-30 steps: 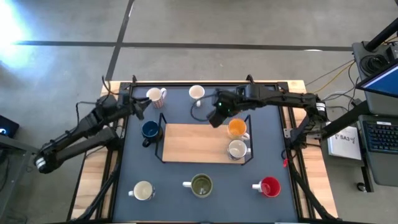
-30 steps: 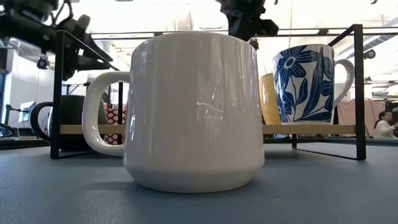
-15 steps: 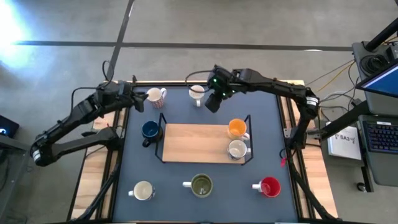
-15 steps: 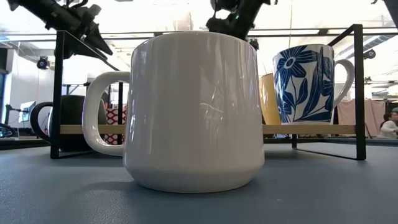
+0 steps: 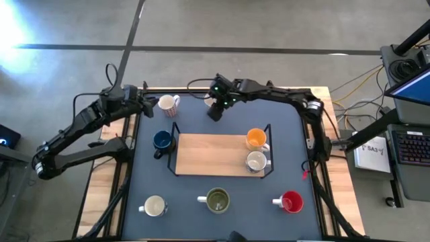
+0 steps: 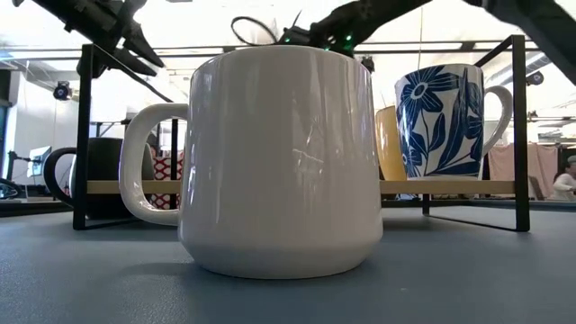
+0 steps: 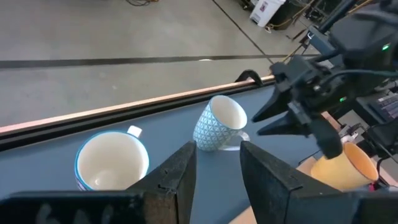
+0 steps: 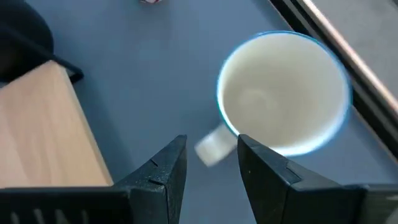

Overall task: Place coffee mugs
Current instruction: Put the light blue mug on the shelf

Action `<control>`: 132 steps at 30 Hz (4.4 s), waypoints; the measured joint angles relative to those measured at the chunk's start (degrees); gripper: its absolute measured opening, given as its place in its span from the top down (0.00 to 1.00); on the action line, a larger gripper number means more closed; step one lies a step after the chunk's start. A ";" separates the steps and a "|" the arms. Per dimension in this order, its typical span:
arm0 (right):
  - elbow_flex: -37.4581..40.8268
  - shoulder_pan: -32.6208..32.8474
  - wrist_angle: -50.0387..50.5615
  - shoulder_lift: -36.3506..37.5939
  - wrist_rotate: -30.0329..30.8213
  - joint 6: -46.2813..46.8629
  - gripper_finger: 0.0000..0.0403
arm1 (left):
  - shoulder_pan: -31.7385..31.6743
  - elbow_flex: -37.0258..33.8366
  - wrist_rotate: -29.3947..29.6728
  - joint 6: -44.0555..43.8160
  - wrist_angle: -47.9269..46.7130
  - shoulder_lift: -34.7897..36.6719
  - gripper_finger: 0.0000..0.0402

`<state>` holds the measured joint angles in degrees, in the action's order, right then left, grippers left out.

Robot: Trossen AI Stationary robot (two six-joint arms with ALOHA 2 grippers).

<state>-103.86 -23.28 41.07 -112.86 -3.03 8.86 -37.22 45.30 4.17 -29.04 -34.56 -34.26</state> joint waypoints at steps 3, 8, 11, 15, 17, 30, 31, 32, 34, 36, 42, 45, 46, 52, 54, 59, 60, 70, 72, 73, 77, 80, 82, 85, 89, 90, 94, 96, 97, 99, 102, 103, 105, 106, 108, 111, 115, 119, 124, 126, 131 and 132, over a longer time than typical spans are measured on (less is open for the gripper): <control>-3.22 -0.01 0.10 -2.55 0.11 0.18 0.67 | -0.01 0.00 0.01 -0.22 -0.01 0.00 0.73; -8.36 -0.01 0.86 -6.64 1.65 -0.78 0.66 | -0.02 0.00 -0.01 -0.24 -0.01 0.00 0.73; -10.44 -0.01 2.27 -9.35 1.55 -0.96 0.67 | -0.02 0.00 -0.01 -0.24 -0.03 0.00 0.73; -12.12 -0.01 4.21 -12.20 1.63 -0.91 0.68 | -0.02 -0.02 -0.01 -0.24 -0.18 0.03 0.73; -12.51 -0.01 4.02 -12.74 1.67 -0.66 0.68 | -0.01 -0.04 -0.01 -0.24 -0.31 0.20 0.73; -15.19 0.02 11.59 -12.80 1.19 -2.57 0.96 | -0.02 -0.09 -0.03 -0.22 -0.36 1.74 0.73; -16.22 0.22 14.55 -12.80 1.05 -2.89 0.96 | -0.02 -0.09 -0.03 -0.22 -0.34 1.82 0.73; -17.31 0.55 17.41 -12.78 0.90 -3.57 0.97 | -0.02 -0.09 -0.03 -0.22 -0.34 1.94 0.73; -20.05 1.44 21.54 -12.77 0.82 -5.08 0.97 | -0.02 -0.09 -0.03 -0.18 -0.32 2.04 0.73; -23.06 2.56 25.18 -12.34 0.72 -6.57 0.97 | -0.02 -0.09 -0.04 -0.02 -0.31 2.13 0.73; -30.08 7.14 35.75 -12.08 1.01 -9.56 0.97 | -0.02 -0.09 -0.18 0.00 -0.39 2.52 0.73; -31.10 9.85 38.90 -11.19 0.18 -9.62 0.97 | -0.02 -0.09 -0.20 0.00 -0.76 2.94 0.73; -31.08 10.80 39.49 -10.73 -0.70 -9.57 0.97 | -0.02 -0.11 -0.20 0.00 -1.09 3.09 0.73; -31.03 17.03 40.73 -9.08 -3.21 -6.23 0.97 | -0.02 -0.11 -0.33 0.02 -2.98 4.60 0.73; -31.03 19.03 41.11 -8.66 -3.06 -4.92 0.97 | -0.01 -0.11 -0.36 0.02 -3.23 5.29 0.73; -30.66 22.41 41.24 -8.64 2.29 -0.94 0.97 | 0.00 -0.11 -0.41 0.51 -3.43 7.34 0.73; -30.64 22.74 41.37 -8.78 3.59 -0.19 0.97 | -0.02 -0.11 -0.53 0.78 -3.44 7.80 0.73; -25.62 24.36 42.67 -8.80 4.96 6.27 0.97 | 0.00 -0.11 -0.64 1.05 -3.85 11.89 0.73; -24.39 25.19 42.54 -8.77 4.88 6.30 0.97 | 0.00 -0.11 -0.64 1.05 -4.31 12.59 0.73; -23.92 25.61 42.51 -8.74 4.71 6.30 0.97 | 0.00 -0.11 -0.66 1.05 -4.41 12.94 0.73; -22.58 26.84 40.74 -8.56 5.23 6.17 0.97 | 0.00 -0.11 -0.66 0.94 -4.83 14.06 0.73; -21.91 27.13 40.89 -8.51 8.28 5.51 0.97 | -0.01 -0.11 -0.66 0.90 -5.39 14.63 0.73; -21.14 27.18 41.34 -8.30 9.31 5.56 0.97 | 0.00 -0.11 -0.66 0.82 -5.94 14.89 0.73; -18.66 27.29 40.47 -7.07 10.64 5.68 0.97 | -0.01 -0.11 -0.67 0.62 -6.40 15.02 0.73; -12.31 27.33 36.82 -3.38 10.72 7.40 0.97 | 0.01 -0.11 -0.68 0.44 -6.78 15.15 0.73; -10.45 27.34 35.34 -2.21 10.64 8.23 0.97 | 0.00 -0.11 -0.68 0.43 -6.81 15.15 0.73; -2.04 27.40 27.99 3.83 10.55 11.48 0.97 | -0.02 -0.11 -0.68 0.42 -6.78 15.15 0.73; 1.76 27.39 23.97 6.75 10.60 12.97 0.97 | -0.02 -0.11 -0.68 -0.04 -6.78 15.15 0.73; 3.48 27.38 22.67 8.16 10.59 13.94 0.97 | -0.01 -0.11 -0.68 -0.34 -6.76 15.15 0.73; 6.39 27.40 21.24 10.16 10.60 15.10 0.97 | -0.02 -0.11 -0.68 -0.98 -6.76 15.15 0.73; 9.33 27.40 19.30 11.91 10.58 16.43 0.97 | -0.01 -0.11 -0.68 -1.51 -6.59 15.15 0.73; 10.03 27.40 19.21 12.33 10.53 16.75 0.97 | 0.00 -0.11 -0.68 -1.53 -6.56 15.15 0.73; 11.30 27.40 18.26 12.86 10.58 16.71 0.97 | 0.00 -0.11 -0.60 -1.59 -6.58 15.15 0.73; 11.62 27.40 17.71 12.90 10.48 16.61 0.97 | 0.01 -0.11 -0.51 -1.93 -6.57 15.15 0.73; 11.96 27.40 18.08 12.67 10.48 15.59 0.97 | -0.01 -0.11 -0.35 -2.76 -6.56 15.15 0.73; 12.11 27.40 18.19 12.66 10.40 14.13 0.97 | 0.01 -0.11 -0.25 -3.26 -6.38 15.13 0.73; 12.09 27.40 17.60 12.68 10.45 13.57 0.97 | -0.02 -0.11 -0.14 -3.56 -5.13 15.14 0.73; 12.09 27.38 16.88 12.65 10.56 12.29 0.97 | -0.01 -0.11 -0.12 -3.56 -4.36 15.13 0.73; 11.99 27.38 16.81 11.93 10.80 11.90 0.97 | -0.02 -0.11 -0.10 -3.54 -4.36 15.13 0.73; 11.98 27.38 16.85 11.73 11.19 11.59 0.97 | 0.01 -0.11 -0.09 -3.54 -4.37 15.13 0.73; 11.96 27.40 16.94 11.62 11.76 11.35 0.97 | 0.00 -0.11 -0.09 -3.52 -4.38 15.13 0.73; 11.96 27.38 17.05 11.61 12.09 11.35 0.97 | 0.00 -0.11 -0.09 -3.52 -4.38 15.13 0.73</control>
<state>-91.90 4.10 58.12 -101.25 9.07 20.21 -37.22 45.19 4.08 -32.56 -38.94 -19.14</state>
